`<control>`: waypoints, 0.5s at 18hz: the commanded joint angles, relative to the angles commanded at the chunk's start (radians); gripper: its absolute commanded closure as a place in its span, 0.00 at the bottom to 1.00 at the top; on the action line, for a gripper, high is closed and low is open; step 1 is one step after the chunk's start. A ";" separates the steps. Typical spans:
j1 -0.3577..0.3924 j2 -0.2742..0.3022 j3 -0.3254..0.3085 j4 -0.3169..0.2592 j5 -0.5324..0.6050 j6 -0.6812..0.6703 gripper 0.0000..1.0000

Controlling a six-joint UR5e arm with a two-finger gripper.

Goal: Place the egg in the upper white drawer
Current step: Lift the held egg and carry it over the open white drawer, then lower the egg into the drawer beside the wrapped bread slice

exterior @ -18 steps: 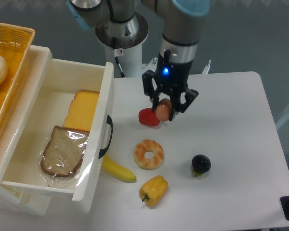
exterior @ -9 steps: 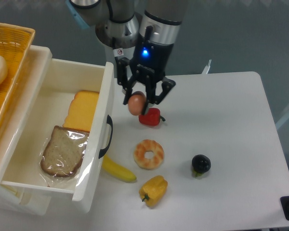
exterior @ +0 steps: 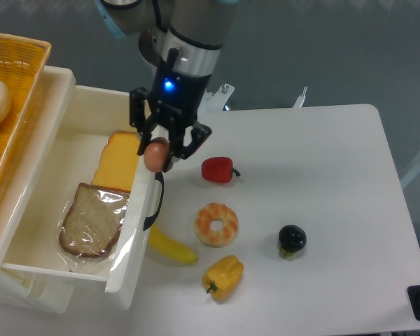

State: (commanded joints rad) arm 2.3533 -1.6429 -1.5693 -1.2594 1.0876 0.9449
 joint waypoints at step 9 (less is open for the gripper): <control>-0.084 -0.040 -0.005 0.002 -0.002 0.006 0.92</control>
State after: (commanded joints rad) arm 2.2689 -1.6827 -1.5739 -1.2579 1.0861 0.9511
